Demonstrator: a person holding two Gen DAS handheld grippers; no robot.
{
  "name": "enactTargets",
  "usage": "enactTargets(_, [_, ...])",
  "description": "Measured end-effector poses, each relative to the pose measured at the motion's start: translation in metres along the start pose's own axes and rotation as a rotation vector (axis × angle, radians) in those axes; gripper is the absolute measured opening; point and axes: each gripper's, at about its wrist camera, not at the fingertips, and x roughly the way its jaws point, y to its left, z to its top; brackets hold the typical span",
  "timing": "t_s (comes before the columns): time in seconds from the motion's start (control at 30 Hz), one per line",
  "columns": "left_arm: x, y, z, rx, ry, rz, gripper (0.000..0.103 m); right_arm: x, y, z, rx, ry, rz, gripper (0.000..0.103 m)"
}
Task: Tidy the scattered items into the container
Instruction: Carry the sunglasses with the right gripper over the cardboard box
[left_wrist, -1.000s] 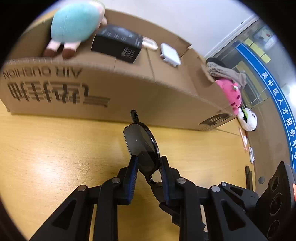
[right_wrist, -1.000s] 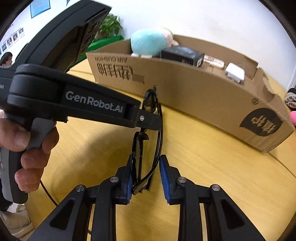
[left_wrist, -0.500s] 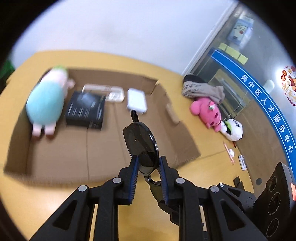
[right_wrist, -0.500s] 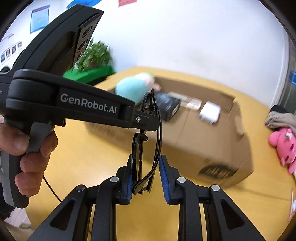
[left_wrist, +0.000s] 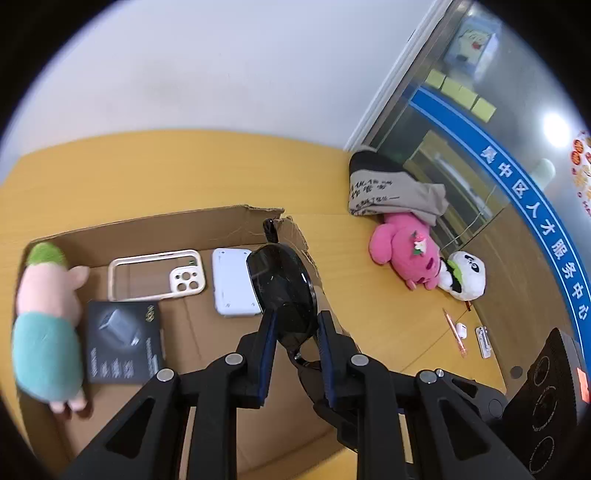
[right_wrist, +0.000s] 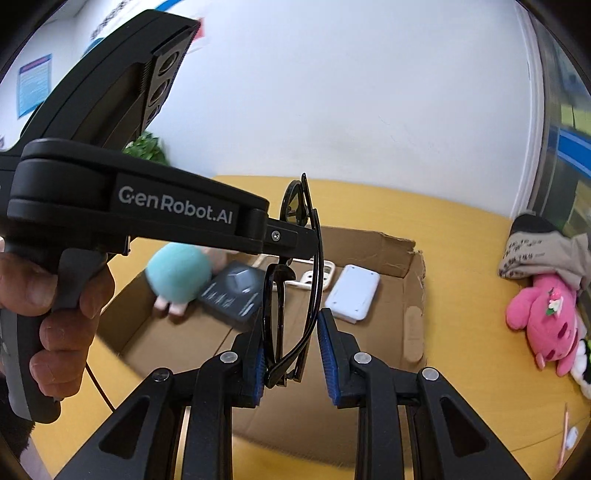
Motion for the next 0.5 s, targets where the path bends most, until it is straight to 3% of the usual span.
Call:
enactTargets(0.13, [0.05,0.012,0.008,-0.015,0.087,-0.019,0.02,0.038,-0.027,0.002,0.059,0.068,-0.005,0.027])
enactTargets(0.33, [0.122,0.027,-0.004,-0.059,0.218,-0.042,0.019,0.088,-0.063,-0.027,0.159,0.193,-0.004,0.027])
enactTargets(0.5, [0.153,0.027,-0.019,-0.075,0.282,-0.077,0.018,0.107,-0.075,-0.052,0.2,0.274,-0.029,0.027])
